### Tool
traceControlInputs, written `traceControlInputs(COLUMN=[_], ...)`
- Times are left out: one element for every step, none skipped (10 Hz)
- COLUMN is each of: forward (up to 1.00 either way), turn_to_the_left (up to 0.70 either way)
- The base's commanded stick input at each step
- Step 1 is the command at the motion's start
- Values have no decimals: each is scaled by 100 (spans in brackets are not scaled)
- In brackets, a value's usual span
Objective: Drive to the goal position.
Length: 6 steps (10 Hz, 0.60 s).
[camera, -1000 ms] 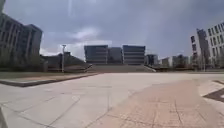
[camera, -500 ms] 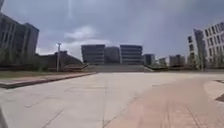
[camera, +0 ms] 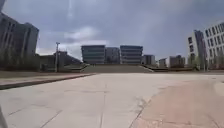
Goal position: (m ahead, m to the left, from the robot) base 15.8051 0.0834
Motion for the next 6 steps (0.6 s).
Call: traceControlInputs(forward=[100,100,100,100,100,100], turn_to_the_left=[0,0,0,0,0,0])
